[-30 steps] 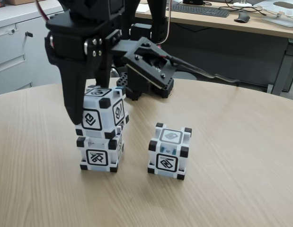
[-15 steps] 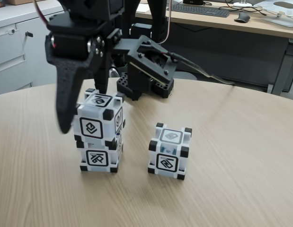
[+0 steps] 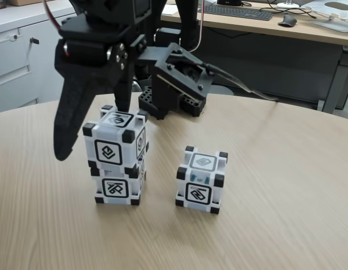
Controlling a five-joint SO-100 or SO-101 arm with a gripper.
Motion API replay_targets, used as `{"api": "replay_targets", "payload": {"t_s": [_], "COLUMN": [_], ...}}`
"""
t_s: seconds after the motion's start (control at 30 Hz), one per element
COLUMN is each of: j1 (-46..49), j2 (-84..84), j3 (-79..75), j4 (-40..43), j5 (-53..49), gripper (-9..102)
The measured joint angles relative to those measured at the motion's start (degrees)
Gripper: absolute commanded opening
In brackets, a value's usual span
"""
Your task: Stack cubes from left to right.
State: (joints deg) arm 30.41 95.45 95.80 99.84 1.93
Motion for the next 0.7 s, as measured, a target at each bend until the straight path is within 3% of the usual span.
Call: {"api": "replay_targets", "payload": {"t_s": [0.7], "j1": [-19.2], "j2": [-1.5], "j3": [0.0], "j4": [0.0], "j5": [10.7], "gripper": [57]}}
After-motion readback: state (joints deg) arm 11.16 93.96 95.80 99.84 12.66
